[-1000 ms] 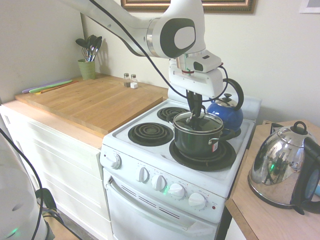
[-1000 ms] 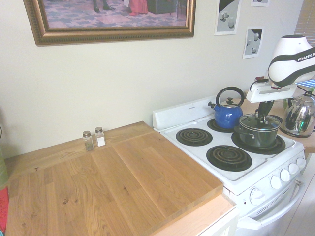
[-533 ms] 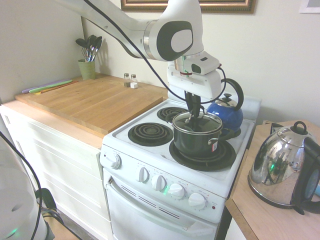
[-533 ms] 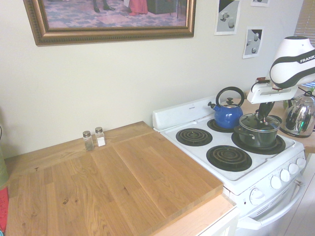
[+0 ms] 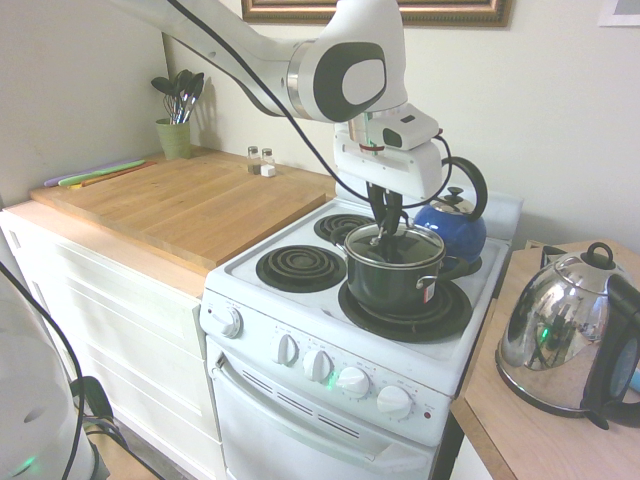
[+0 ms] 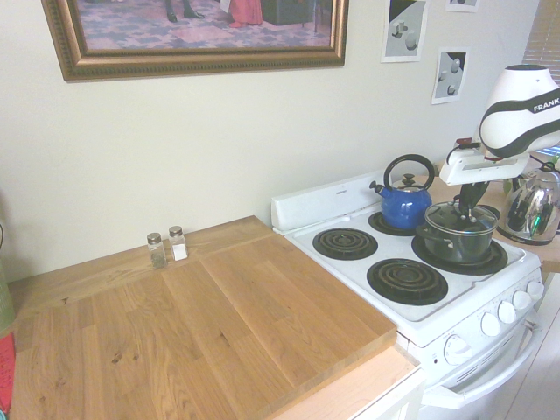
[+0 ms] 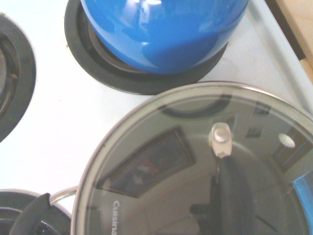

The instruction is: Cover the lid of the pot

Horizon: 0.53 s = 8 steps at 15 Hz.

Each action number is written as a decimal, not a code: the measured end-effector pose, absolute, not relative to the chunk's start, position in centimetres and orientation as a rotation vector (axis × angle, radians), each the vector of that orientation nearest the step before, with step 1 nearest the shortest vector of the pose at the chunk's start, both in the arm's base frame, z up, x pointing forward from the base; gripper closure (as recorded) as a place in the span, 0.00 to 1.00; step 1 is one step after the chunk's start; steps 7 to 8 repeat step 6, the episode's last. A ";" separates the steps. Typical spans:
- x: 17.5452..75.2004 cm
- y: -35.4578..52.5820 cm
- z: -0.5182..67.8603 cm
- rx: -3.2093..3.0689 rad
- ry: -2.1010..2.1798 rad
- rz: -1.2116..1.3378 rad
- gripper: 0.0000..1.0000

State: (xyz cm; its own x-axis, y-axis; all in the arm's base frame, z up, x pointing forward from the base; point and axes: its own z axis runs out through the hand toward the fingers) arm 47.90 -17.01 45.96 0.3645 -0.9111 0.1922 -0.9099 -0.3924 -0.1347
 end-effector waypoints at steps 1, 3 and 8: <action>47.8 -16.9 46.0 -2.593 1.732 -0.358 0.00; 47.4 -16.9 46.5 -2.593 1.738 -0.350 0.00; 45.9 -16.7 49.7 -2.581 1.738 -0.383 0.00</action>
